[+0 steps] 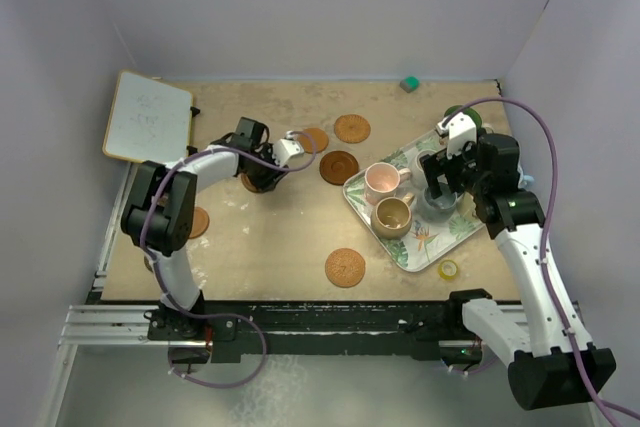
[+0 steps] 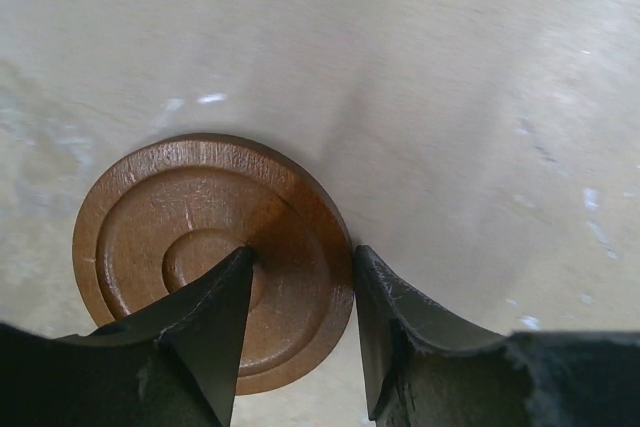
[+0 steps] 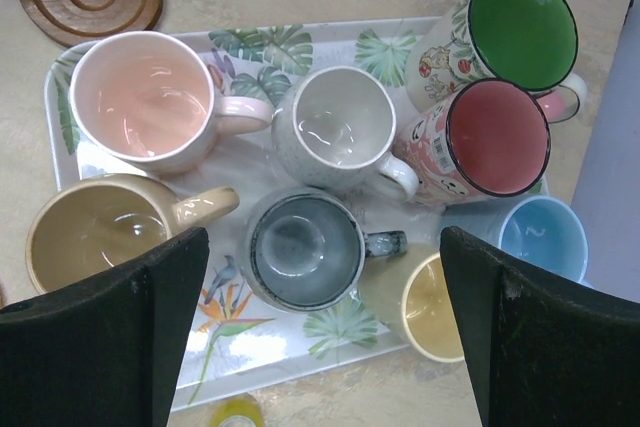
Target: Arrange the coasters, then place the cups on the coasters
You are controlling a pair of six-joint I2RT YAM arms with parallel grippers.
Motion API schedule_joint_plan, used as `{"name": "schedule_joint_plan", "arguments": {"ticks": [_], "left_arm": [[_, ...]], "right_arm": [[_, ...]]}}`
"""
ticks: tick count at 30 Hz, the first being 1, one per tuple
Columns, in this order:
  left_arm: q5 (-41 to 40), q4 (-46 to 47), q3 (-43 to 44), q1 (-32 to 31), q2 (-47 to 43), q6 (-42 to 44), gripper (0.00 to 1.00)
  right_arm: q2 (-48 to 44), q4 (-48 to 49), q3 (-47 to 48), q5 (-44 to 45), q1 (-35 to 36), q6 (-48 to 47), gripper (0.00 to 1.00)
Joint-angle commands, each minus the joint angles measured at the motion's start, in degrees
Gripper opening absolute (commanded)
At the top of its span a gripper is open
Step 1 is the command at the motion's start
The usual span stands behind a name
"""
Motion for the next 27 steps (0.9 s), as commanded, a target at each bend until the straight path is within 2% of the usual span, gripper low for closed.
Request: {"name": "schedule_joint_plan", "arguments": {"ticks": [1,8,11,20,27], "left_arm": [[1.2,-1.2,5.3,3.9,5.2,3.3,0.41],[2.0,-3.8,15.4,4.6,12.4,4.9,0.4],[3.6,-4.2,18.7,4.5,12.0,3.1,0.4],[4.9,0.2,19.5,-1.3,4.2,-3.7,0.58],[1.9,6.3,22.2,-6.9,6.8,-12.6,0.64]], "right_arm": [[0.5,2.4,-0.1,1.4,0.3,-1.1,1.0],[1.1,2.3,-0.2,1.9,0.3,-1.4,1.0],[0.9,2.3,-0.2,2.0,0.3,-1.2,1.0],[-0.3,2.0,-0.3,2.0,0.2,-1.2,1.0],[-1.0,2.5,-0.6,3.0,-0.1,-1.8,1.0]]}}
